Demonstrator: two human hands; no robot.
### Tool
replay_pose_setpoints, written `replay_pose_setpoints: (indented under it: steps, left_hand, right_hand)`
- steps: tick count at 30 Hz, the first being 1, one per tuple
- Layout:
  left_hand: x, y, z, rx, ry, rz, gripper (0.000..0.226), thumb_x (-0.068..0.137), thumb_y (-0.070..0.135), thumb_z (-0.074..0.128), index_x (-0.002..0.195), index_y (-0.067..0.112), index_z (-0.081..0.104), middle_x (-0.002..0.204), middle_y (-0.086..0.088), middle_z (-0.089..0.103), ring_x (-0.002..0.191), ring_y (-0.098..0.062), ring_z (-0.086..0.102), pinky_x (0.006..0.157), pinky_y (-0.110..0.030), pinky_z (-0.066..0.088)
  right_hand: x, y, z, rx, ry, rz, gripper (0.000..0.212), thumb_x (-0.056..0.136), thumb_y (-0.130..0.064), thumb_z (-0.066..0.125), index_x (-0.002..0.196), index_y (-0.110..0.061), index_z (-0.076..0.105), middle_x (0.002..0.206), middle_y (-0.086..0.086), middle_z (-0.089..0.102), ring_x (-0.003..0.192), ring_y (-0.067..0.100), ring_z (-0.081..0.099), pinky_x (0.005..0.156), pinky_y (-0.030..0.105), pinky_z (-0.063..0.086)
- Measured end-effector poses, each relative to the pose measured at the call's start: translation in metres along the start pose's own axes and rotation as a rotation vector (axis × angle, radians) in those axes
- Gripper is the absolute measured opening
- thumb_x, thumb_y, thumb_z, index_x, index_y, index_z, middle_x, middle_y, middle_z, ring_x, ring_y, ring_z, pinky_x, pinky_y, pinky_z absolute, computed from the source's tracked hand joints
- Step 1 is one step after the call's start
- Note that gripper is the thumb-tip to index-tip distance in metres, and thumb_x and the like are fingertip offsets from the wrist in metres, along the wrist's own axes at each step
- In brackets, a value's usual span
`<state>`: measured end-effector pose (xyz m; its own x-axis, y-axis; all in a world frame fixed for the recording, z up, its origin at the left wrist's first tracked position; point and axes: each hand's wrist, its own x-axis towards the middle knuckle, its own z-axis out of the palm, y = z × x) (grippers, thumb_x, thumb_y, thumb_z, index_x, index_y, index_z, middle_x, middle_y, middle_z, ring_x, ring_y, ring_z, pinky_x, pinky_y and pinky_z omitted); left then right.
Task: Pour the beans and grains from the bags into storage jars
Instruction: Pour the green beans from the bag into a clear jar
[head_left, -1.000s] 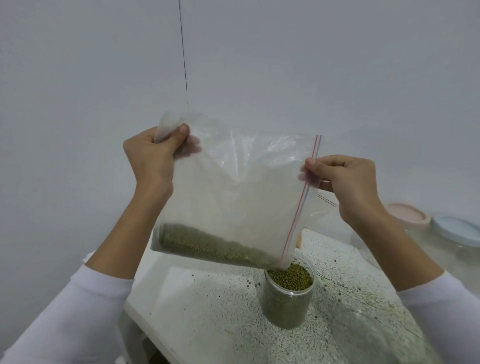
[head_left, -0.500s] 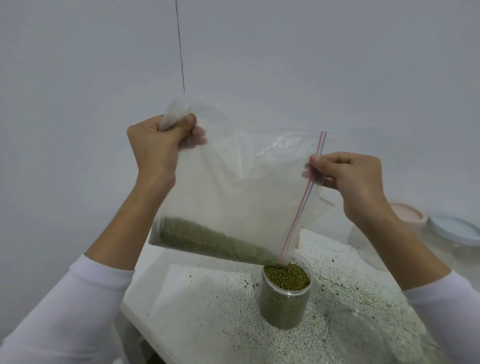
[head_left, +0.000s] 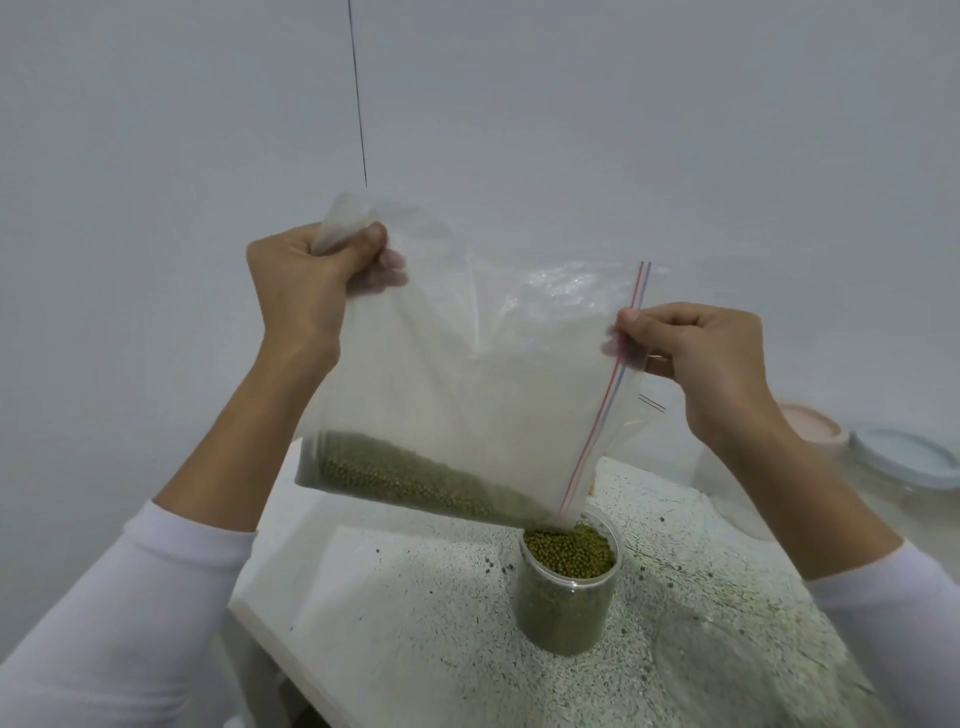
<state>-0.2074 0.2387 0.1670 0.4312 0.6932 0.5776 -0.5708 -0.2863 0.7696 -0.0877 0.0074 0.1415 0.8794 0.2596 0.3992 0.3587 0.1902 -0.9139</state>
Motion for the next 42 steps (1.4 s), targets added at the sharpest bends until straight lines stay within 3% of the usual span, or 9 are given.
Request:
replay_pose_setpoints:
  steps: [27, 36, 42]
  left_hand:
    - [0.0, 0.013, 0.0, -0.011, -0.024, 0.028, 0.015, 0.085, 0.005, 0.068, 0.07, 0.005, 0.065, 0.053, 0.003, 0.065, 0.056, -0.016, 0.066, 0.069, -0.036, 0.059]
    - [0.001, 0.013, -0.002, -0.027, -0.021, 0.015, 0.019, 0.084, 0.004, 0.069, 0.065, 0.007, 0.067, 0.054, 0.001, 0.065, 0.056, -0.016, 0.065, 0.063, -0.03, 0.057]
    - [0.001, 0.014, -0.001, -0.006, -0.029, 0.011, 0.016, 0.084, 0.006, 0.069, 0.069, 0.005, 0.065, 0.053, 0.003, 0.065, 0.056, -0.016, 0.065, 0.069, -0.036, 0.058]
  right_hand:
    - [-0.007, -0.006, -0.001, 0.025, 0.027, -0.019, 0.007, 0.081, -0.004, 0.07, 0.075, 0.001, 0.07, 0.068, 0.012, 0.069, 0.06, 0.02, 0.069, 0.07, 0.033, 0.059]
    - [-0.007, -0.005, -0.001, -0.005, 0.012, -0.021, 0.006, 0.081, -0.004, 0.07, 0.078, 0.001, 0.07, 0.073, 0.014, 0.069, 0.061, 0.02, 0.069, 0.069, 0.03, 0.059]
    - [-0.007, -0.006, -0.002, -0.009, 0.015, -0.01, 0.007, 0.081, -0.005, 0.07, 0.08, 0.002, 0.07, 0.074, 0.015, 0.07, 0.062, 0.02, 0.069, 0.072, 0.034, 0.06]
